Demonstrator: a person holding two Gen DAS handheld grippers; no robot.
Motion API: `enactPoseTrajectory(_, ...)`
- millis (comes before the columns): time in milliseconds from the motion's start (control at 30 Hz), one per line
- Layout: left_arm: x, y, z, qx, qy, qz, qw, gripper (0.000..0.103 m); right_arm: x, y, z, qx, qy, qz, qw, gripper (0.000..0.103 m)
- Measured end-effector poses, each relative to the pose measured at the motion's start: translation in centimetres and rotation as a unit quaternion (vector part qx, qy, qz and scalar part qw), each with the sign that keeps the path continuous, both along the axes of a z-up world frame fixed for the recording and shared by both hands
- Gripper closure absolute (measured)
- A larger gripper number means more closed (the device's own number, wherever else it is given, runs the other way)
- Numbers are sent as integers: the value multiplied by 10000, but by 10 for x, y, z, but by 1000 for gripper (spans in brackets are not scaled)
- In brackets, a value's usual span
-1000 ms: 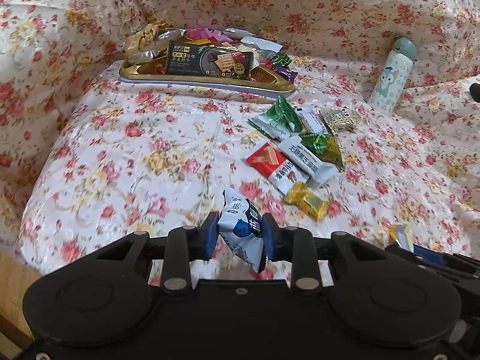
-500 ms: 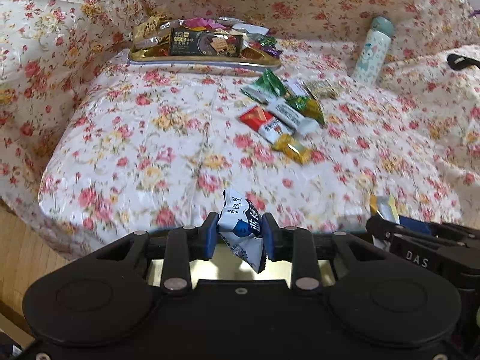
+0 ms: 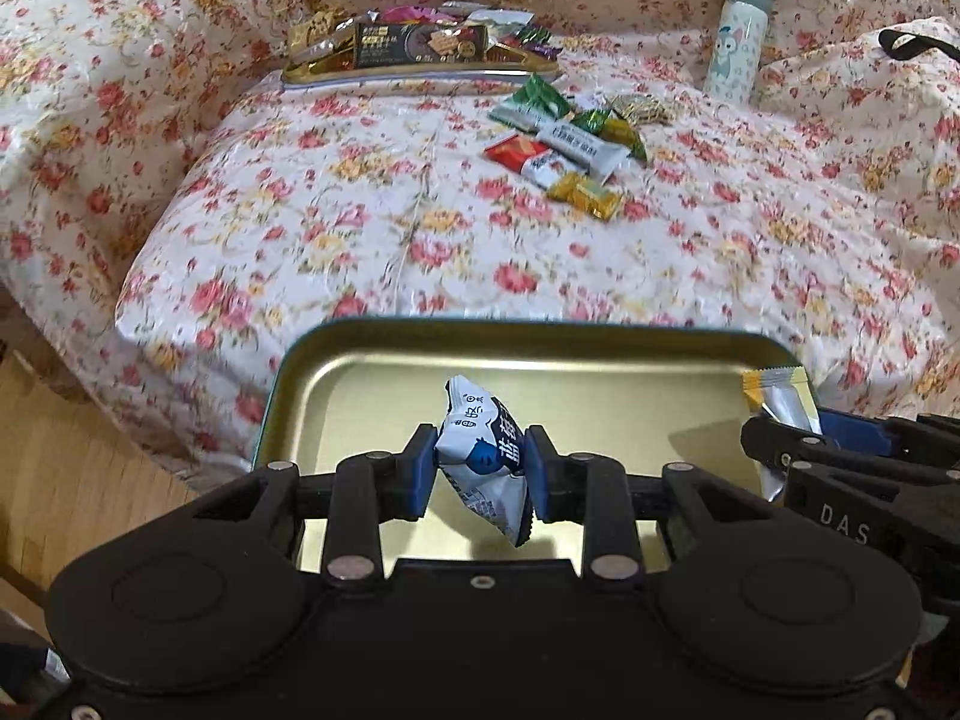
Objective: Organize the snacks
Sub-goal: 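Carry both snacks over the gold tray and open the left gripper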
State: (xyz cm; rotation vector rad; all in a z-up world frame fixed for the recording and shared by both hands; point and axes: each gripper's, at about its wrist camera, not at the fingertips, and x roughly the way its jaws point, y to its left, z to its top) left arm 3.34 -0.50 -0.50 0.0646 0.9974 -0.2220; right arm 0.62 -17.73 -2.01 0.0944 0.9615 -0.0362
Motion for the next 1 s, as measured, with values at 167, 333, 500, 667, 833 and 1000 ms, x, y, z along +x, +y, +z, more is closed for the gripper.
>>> enactPoseTrajectory(167,-11,2,-4,66,28,63,10000,64,-13,5,-5,-41,23,58,10000,67)
enactPoseTrajectory(333,-14,2,-9,146,213,41,9997,63,-17,7,-13,-43,162,90,9998,67)
enactPoseTrajectory(500,-12,1,-11,331,275,31,9991,63,-13,3,-19,50,501,62,9987,67)
enactPoseTrajectory(667,-3,0,-10,358,427,35,9984,63,-8,1,-20,80,691,14,9976,67)
enactPoseTrajectory(833,3,-3,-10,407,541,-104,9977,62,0,1,-21,111,808,6,9967,67)
enactPoseTrajectory(1000,8,-5,-15,428,638,-132,9970,57,7,4,-30,177,993,6,9949,66)
